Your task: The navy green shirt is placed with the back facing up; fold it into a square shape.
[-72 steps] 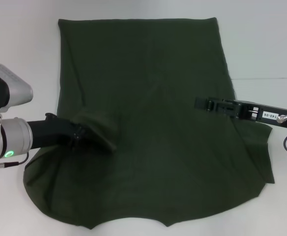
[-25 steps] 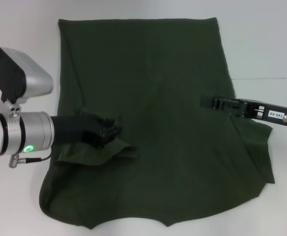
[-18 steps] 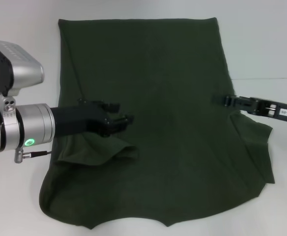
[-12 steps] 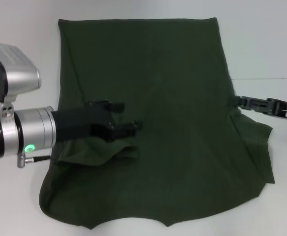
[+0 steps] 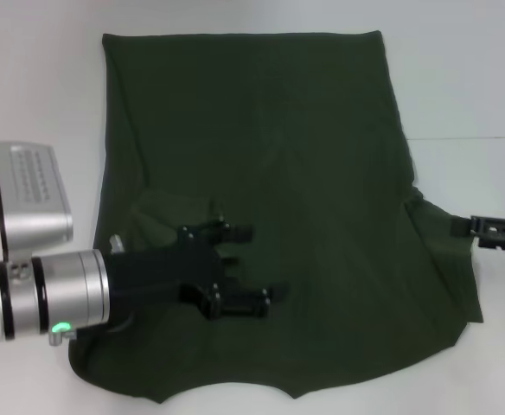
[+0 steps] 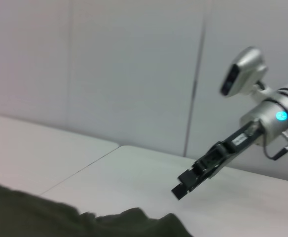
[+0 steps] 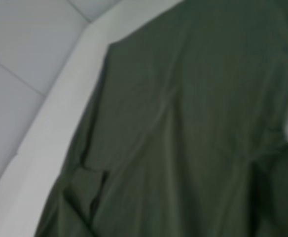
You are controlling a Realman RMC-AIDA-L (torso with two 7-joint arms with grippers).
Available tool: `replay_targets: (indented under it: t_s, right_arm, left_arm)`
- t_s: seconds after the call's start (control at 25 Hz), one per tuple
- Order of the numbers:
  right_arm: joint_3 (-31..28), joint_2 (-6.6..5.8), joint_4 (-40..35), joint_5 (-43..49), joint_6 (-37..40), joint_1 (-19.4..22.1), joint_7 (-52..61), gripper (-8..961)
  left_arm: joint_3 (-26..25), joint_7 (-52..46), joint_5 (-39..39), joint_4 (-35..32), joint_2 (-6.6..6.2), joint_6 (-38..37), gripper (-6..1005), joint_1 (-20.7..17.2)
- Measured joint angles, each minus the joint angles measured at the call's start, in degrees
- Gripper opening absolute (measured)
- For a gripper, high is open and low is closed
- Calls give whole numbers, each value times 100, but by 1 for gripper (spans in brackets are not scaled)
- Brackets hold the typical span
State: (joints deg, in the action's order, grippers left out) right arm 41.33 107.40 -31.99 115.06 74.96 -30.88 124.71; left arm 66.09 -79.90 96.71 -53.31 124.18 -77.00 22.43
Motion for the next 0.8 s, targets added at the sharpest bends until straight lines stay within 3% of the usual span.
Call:
replay_targets:
  t_s: [0.28, 0.56, 0.8]
  right_arm:
    - [-34, 34, 35, 51, -189, 137, 53, 898]
    - [-13, 278, 108, 95, -672, 142, 45, 897]
    - [-23, 406, 234, 96, -956, 106, 11, 896]
  left_arm:
    - [150, 814, -42, 351, 8, -115, 961, 2]
    - [238, 894, 31, 483, -6, -102, 962, 65]
    - [193, 982, 42, 531, -17, -98, 961, 72]
